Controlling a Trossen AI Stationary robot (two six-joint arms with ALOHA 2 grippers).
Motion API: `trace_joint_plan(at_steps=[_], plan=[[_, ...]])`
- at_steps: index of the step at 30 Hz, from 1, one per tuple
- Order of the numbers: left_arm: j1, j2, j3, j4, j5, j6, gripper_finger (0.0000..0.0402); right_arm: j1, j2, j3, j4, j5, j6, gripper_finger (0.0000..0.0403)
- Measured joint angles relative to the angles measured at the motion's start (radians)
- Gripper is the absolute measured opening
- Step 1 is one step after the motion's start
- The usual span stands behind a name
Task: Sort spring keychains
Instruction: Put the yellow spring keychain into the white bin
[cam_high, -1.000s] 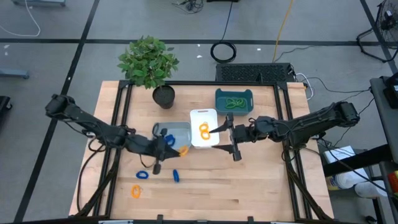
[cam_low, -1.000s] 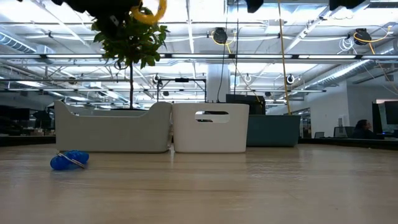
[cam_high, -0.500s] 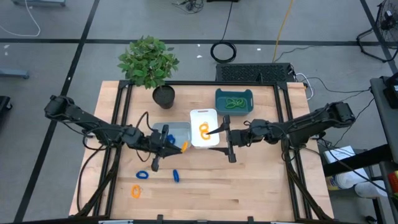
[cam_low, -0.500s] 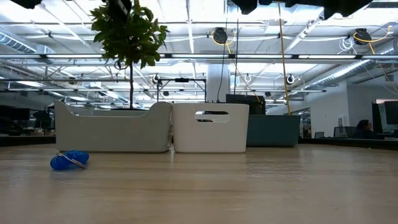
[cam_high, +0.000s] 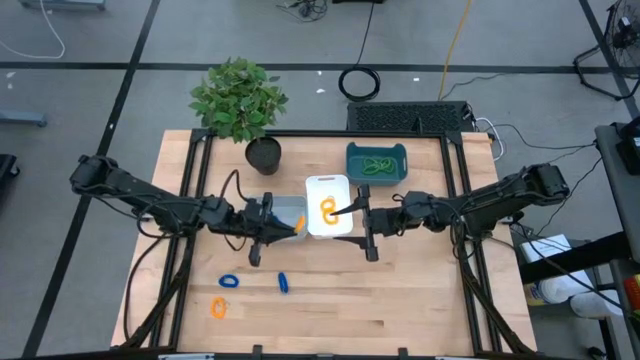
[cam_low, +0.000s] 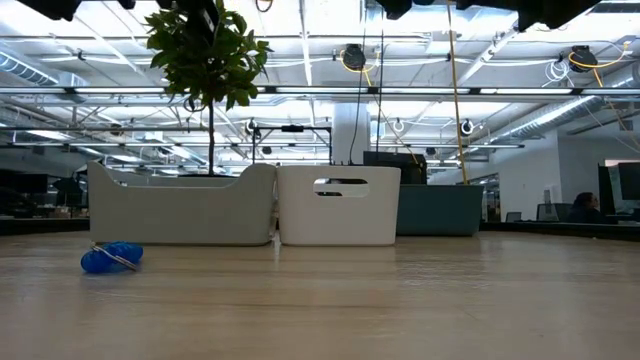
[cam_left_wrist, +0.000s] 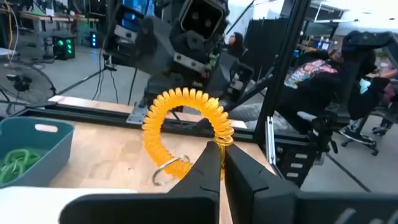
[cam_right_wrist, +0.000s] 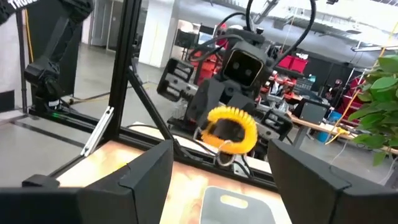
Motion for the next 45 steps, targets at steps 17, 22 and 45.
trace_joint_plan(at_steps=[17,22,45], plan=[[0.04,0.167,0.168,-0.03,0.063,0.046,0.0004,0.0,0.0,0.0,0.012,0.051,0.001,0.0249],[0.063,0.212,0.214,-0.029,0.108,0.045,0.0004,0.0,0.0,0.001,0.001,0.051,-0.002,0.0231],[0.077,0.302,0.294,-0.059,0.166,0.048,0.0004,0.001,0.0,0.001,-0.046,0.048,-0.078,0.0012]])
